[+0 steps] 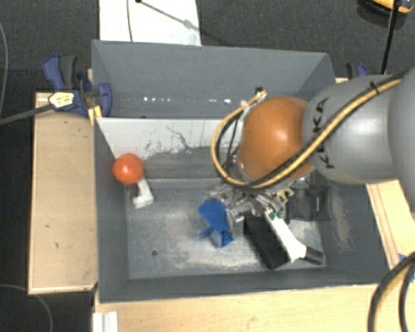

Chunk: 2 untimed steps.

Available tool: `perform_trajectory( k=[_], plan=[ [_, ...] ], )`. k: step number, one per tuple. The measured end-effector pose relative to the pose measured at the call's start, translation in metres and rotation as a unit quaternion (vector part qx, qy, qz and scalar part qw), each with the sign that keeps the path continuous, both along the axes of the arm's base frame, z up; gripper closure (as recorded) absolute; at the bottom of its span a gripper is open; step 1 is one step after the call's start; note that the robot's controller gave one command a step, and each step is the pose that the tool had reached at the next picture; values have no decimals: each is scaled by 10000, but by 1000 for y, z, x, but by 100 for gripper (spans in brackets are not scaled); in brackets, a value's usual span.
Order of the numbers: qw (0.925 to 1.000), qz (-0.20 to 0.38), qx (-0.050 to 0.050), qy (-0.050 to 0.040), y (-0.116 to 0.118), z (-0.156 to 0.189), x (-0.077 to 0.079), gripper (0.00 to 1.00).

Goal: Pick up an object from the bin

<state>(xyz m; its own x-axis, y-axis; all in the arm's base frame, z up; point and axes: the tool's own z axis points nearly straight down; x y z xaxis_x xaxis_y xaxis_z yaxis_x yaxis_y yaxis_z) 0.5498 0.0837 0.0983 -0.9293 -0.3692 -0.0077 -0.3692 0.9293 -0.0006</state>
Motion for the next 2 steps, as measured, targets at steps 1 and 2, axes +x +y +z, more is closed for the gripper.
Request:
perform_trajectory(
  k=[1,2],
  plan=[
    [9999,156,13,-22,7,9,2,100],
    [9995,323,0,36,8,49,7,100]
  ],
)
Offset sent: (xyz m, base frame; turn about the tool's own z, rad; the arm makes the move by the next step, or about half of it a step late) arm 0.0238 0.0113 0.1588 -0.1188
